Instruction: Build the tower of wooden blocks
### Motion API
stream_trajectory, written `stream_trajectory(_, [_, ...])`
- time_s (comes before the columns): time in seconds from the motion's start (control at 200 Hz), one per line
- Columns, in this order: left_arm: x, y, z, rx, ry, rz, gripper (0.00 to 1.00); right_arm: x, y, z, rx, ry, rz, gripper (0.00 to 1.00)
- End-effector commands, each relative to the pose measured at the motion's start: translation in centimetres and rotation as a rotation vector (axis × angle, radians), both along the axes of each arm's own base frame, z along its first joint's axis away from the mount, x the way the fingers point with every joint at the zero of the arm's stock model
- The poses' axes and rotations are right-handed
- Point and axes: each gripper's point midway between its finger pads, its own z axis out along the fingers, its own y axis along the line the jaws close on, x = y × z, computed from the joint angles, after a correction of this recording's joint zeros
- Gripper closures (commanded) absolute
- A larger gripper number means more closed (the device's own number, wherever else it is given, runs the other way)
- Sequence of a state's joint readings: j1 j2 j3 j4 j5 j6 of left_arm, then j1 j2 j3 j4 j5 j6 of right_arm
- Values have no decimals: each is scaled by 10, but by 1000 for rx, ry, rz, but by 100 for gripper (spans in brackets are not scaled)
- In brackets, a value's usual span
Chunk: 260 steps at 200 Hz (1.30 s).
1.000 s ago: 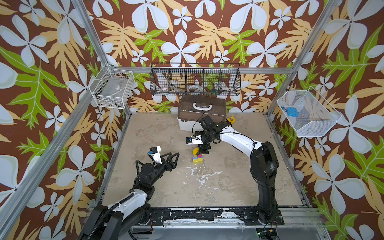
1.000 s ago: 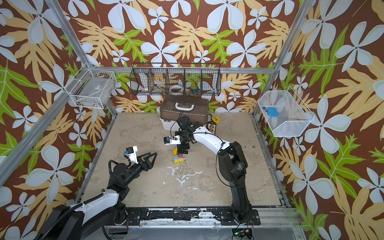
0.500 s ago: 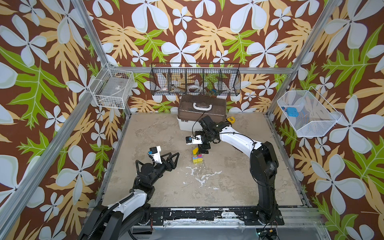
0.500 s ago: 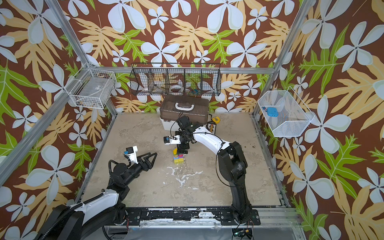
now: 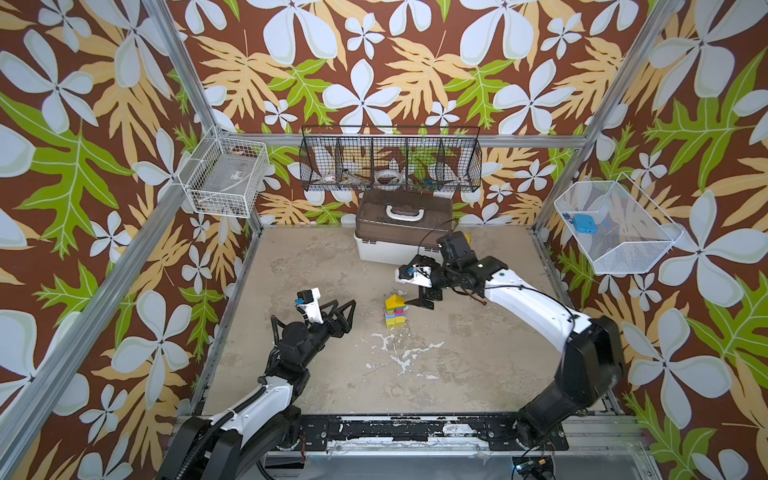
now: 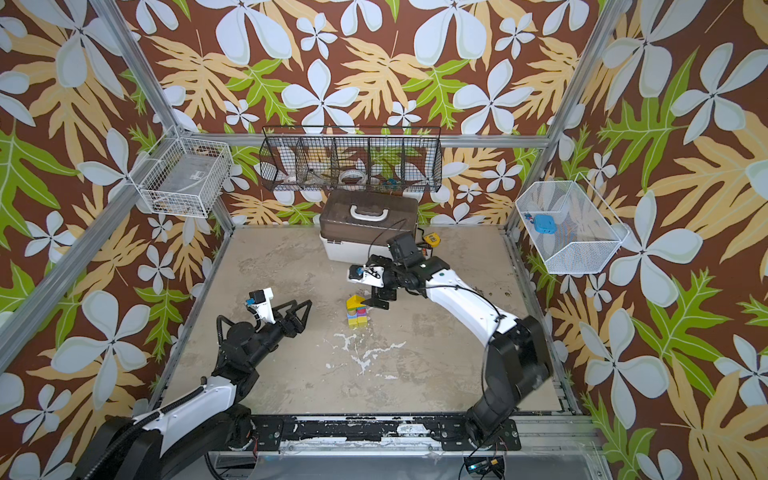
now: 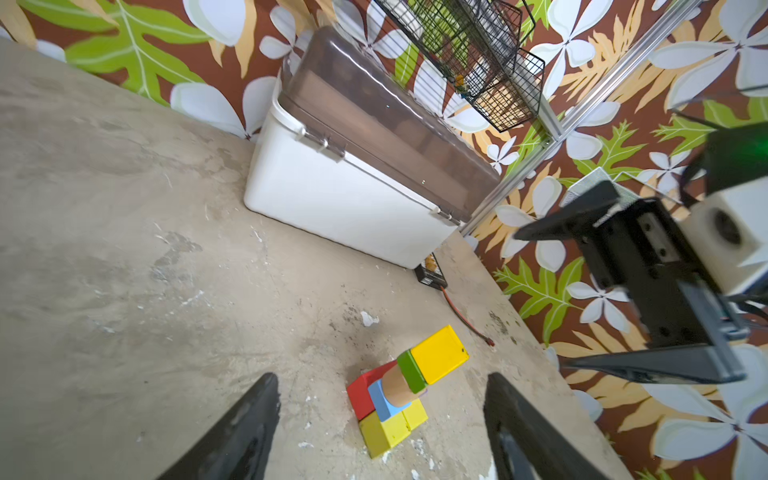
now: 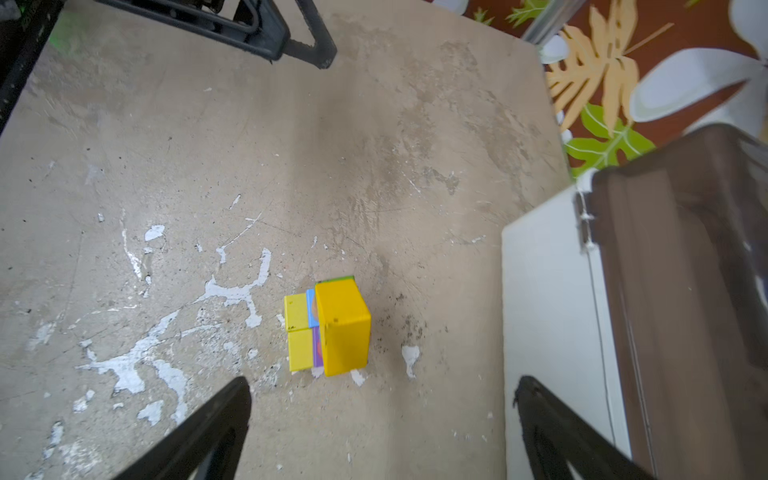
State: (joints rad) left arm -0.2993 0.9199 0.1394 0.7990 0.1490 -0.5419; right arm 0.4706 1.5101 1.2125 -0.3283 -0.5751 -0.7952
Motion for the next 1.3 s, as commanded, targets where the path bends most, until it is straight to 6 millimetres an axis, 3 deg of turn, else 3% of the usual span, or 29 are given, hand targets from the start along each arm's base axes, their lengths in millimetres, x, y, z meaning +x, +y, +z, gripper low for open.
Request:
stream_trajectory(0.0, [4, 35, -5, 128, 0, 194, 21, 20, -29, 61, 339, -120, -224, 0])
stream_trajectory(0.13, [-9, 80, 11, 215, -77, 422, 19, 35, -134, 71, 548, -233, -774, 0])
stream_trajectory(0.235, [-25, 109, 14, 216, -145, 571, 12, 20, -220, 33, 656, -217, -1178, 0])
stream_trajectory(0.325, [-31, 119, 17, 231, -173, 628, 11, -2, -259, -13, 663, -204, -1342, 0])
stream_trajectory(0.445, [-38, 133, 21, 264, -204, 708, 14, -31, -289, -62, 559, -291, -1472, 0])
stream_trajectory(0.52, [-43, 138, 20, 309, -229, 734, 16, -35, -283, -78, 551, -284, -1428, 0])
stream_trajectory(0.656, [-59, 150, -2, 366, -289, 798, 12, -23, -285, -79, 498, -291, -1446, 0])
stream_trajectory(0.821, [-49, 137, -6, 469, -279, 723, 11, -20, -280, -68, 537, -370, -1387, 0])
stream_trajectory(1.001, [-19, 124, 0, 559, -273, 682, 6, 8, -257, -76, 511, -334, -1257, 0])
stream_trajectory(1.051, [-10, 122, -2, 560, -260, 684, 1, 17, -265, -81, 504, -326, -1299, 0])
stream_trajectory(1.141, [12, 119, -18, 516, -242, 584, 0, 26, -278, -95, 547, -231, -1320, 0])
stream_trajectory(1.191, [14, 125, -13, 510, -263, 616, 0, 27, -278, -94, 557, -242, -1312, 0])
stream_trajectory(1.256, [26, 125, -33, 509, -143, 559, 0, 28, -278, -96, 548, -230, -1314, 0])
stream_trajectory(1.296, [37, 126, -35, 502, -127, 537, 1, 28, -277, -95, 551, -231, -1312, 0])
